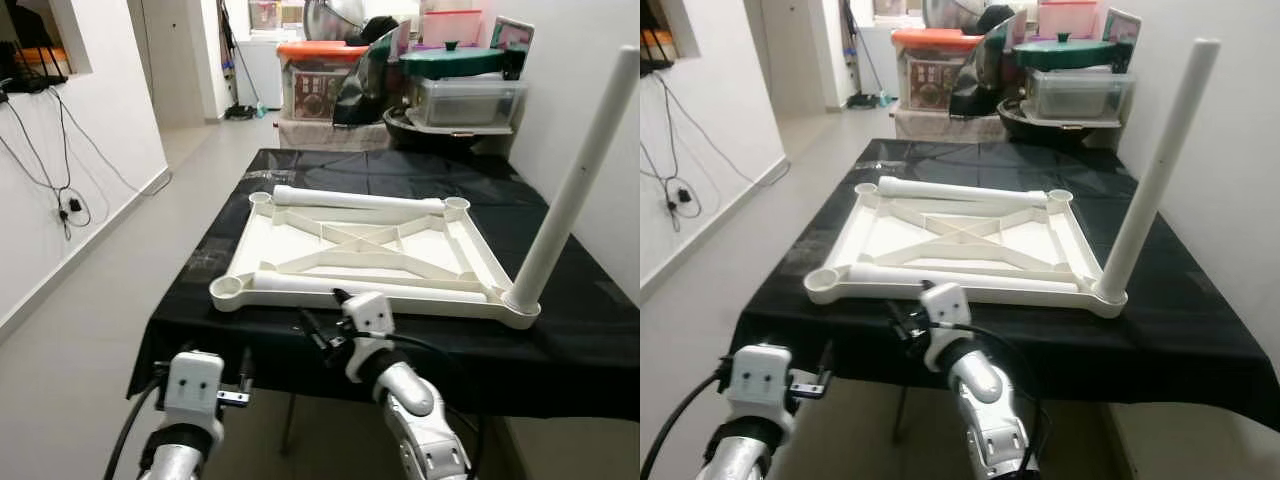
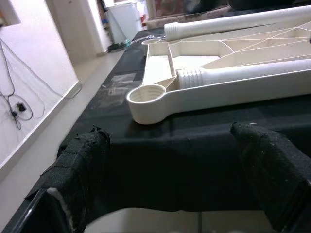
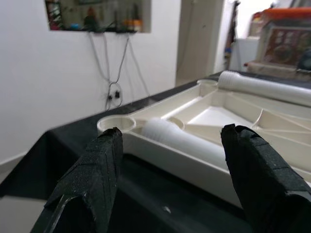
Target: Building children table
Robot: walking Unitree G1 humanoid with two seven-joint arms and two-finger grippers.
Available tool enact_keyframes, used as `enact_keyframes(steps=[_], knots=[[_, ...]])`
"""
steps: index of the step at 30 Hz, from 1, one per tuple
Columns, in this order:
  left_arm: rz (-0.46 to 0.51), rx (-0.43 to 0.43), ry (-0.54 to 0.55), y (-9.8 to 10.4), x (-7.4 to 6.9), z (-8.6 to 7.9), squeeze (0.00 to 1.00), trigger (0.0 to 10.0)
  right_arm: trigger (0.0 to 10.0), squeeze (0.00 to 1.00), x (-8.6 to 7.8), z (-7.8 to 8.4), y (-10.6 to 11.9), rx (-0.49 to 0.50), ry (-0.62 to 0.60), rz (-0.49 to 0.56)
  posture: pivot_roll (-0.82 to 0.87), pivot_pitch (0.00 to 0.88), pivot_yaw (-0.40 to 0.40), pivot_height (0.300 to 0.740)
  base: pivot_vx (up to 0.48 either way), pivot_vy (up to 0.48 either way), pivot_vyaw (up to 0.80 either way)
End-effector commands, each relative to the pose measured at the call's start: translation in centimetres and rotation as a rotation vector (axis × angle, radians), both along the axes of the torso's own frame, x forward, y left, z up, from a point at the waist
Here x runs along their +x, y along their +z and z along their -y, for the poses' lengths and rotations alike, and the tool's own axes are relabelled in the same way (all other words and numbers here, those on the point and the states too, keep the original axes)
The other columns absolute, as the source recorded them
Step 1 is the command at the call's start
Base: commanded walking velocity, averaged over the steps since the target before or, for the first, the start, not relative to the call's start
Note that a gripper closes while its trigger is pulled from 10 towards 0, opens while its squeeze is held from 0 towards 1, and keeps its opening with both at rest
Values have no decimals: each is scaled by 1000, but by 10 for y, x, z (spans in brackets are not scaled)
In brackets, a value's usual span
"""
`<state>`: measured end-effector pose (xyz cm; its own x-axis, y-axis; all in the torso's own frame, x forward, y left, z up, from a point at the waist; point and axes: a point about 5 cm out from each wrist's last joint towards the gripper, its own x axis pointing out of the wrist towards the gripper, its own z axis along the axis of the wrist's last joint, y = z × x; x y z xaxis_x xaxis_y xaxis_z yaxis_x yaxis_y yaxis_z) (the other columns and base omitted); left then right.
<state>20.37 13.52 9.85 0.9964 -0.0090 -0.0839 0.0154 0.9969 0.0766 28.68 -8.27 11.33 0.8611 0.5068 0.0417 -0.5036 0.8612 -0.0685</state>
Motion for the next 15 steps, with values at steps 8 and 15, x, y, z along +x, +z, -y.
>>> enact_keyframes(steps=[8, 15], knots=[[30, 13, -15, 7, 1, 5, 0, 10000, 10000, 0, 2, 10, 7, 26, -61, 20, 24, 0, 15, 740, 0, 0, 0], [95, 11, 21, 25, 9, 2, 0, 10000, 10000, 0, 8, 10, 17, 33, -77, 52, 23, 0, 14, 740, 0, 0, 0]])
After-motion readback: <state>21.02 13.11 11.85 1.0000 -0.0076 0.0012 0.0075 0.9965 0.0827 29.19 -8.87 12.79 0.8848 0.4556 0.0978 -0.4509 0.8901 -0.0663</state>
